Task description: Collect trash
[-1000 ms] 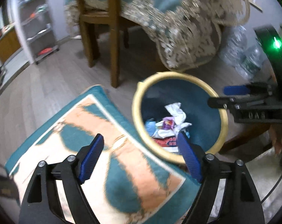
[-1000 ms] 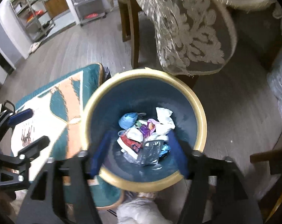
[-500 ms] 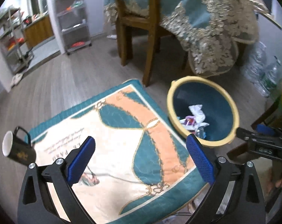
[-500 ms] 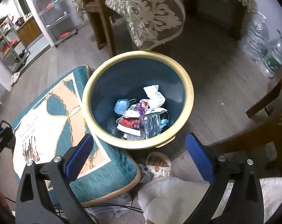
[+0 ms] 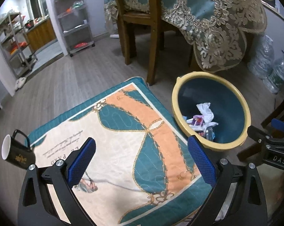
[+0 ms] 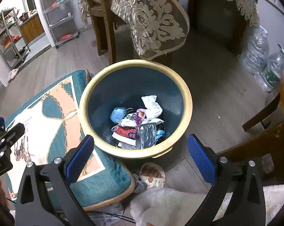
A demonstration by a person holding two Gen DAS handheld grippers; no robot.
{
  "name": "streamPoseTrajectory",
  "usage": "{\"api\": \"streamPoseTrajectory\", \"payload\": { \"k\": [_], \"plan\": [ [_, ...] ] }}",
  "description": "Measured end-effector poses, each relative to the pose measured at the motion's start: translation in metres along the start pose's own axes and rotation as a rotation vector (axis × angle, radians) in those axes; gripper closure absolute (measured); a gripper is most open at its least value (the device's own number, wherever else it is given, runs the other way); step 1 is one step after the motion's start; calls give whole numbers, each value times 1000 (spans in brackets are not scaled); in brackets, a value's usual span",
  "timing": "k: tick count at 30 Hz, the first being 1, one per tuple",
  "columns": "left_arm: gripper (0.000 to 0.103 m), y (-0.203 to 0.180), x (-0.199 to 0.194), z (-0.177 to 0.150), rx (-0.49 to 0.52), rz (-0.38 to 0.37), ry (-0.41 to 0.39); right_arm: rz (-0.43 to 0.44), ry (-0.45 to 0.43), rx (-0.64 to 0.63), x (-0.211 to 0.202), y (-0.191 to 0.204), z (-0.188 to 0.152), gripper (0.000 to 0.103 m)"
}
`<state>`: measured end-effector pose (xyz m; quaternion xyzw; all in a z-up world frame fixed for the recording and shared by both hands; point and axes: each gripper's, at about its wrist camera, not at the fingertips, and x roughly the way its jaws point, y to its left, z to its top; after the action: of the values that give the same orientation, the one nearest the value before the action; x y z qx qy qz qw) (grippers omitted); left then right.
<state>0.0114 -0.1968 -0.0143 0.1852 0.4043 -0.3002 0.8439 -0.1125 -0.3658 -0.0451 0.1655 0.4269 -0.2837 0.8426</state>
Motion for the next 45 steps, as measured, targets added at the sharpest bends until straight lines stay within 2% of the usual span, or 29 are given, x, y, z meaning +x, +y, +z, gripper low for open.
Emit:
{"api": "streamPoseTrajectory", "payload": {
  "k": [45],
  "plan": [
    [5, 1, 3, 0, -2, 5, 8, -9, -12, -19, 1, 1, 3, 6]
  ]
}}
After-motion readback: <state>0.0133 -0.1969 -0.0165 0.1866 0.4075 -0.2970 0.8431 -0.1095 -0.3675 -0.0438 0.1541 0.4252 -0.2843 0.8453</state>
